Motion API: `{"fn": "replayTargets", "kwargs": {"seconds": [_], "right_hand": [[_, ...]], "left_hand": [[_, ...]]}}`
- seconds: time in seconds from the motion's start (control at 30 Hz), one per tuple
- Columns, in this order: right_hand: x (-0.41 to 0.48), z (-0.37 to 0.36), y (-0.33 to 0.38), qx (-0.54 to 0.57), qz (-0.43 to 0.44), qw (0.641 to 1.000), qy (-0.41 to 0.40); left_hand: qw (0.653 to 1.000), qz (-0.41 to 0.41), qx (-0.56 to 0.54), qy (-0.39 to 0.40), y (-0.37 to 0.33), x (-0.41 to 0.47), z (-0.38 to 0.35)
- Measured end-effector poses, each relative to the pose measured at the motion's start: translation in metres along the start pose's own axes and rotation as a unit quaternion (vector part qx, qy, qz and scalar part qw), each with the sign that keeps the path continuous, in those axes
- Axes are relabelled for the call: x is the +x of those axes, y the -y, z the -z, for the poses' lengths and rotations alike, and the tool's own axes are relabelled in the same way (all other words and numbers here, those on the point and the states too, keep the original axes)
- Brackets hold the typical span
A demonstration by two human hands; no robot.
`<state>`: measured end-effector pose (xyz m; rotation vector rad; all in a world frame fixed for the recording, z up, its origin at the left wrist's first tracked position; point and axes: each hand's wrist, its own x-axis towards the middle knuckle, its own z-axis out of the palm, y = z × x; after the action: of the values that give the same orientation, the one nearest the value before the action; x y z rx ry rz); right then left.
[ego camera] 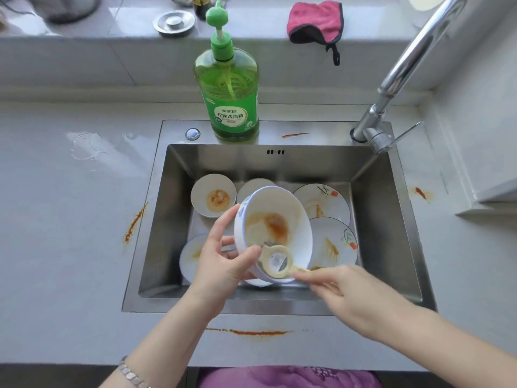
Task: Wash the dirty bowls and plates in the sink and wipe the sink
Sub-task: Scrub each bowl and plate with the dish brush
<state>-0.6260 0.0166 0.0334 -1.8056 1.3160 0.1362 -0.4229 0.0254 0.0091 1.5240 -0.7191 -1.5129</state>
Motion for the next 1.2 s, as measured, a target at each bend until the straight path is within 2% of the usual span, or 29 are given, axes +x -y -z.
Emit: {"fn": "replayTargets", "kwargs": {"seconds": [0.07,0.13,0.2,0.27,0.37,0.5,0.57,0.67,0.8,0.87,0.93,1.0,1.1,1.13,1.2], "right_hand": [[0.005,0.000,0.009,0.045,0.022,0.999,0.019],[0.019,0.010,0.004,0.046,-0.001,0.999,0.004],[0.026,0.022,-0.008,0.004,-0.033,0.999,-0.031],[0.018,0.023,-0.013,-0.030,-0.048,0.998,-0.004],[0.006,0.008,0.007,0.001,0.009,1.000,0.026],[0.027,0.018,0.000,-0.054,-0.031,0.997,-0.037],[0.023,0.015,-0.007,-0.061,-0.046,0.997,-0.011],[0.013,0.002,0.008,0.003,-0.011,0.999,0.052],[0.023,0.013,-0.003,-0.017,-0.042,0.999,0.011],[0.017,0.009,-0.006,-0.004,-0.054,0.998,0.025],[0.009,0.000,0.009,0.032,-0.014,0.998,0.053],[0.017,0.002,0.019,0.045,0.006,0.998,0.031],[0.031,0.017,0.005,-0.026,-0.052,0.998,-0.023],[0.028,0.016,0.000,-0.047,-0.064,0.997,-0.016],[0.018,0.005,0.003,0.001,-0.058,0.997,0.044]], "left_hand": [[1.000,0.008,-0.001,0.010,0.003,-0.003,-0.006],[1.000,0.022,-0.012,0.011,0.006,-0.006,-0.010],[0.999,0.028,-0.020,-0.008,0.006,-0.006,-0.007],[0.999,0.019,-0.025,-0.032,0.004,-0.005,-0.001],[0.999,0.013,-0.020,-0.028,0.007,-0.005,-0.003],[0.998,0.029,-0.044,-0.030,0.006,-0.008,-0.006],[0.999,0.018,-0.024,-0.039,0.005,-0.006,0.000],[1.000,0.004,0.013,-0.028,0.006,-0.006,-0.001],[1.000,0.007,0.015,-0.019,0.003,-0.007,0.000],[0.999,0.010,-0.001,-0.033,0.001,-0.004,0.004],[0.999,0.015,-0.002,-0.030,0.002,-0.004,0.000],[0.999,0.032,-0.006,-0.020,0.007,-0.006,-0.006],[0.998,0.045,-0.024,-0.020,0.008,-0.004,-0.001],[0.998,0.043,-0.026,-0.025,0.006,-0.003,0.002],[0.999,0.034,-0.015,-0.035,0.003,-0.001,0.007]]}}
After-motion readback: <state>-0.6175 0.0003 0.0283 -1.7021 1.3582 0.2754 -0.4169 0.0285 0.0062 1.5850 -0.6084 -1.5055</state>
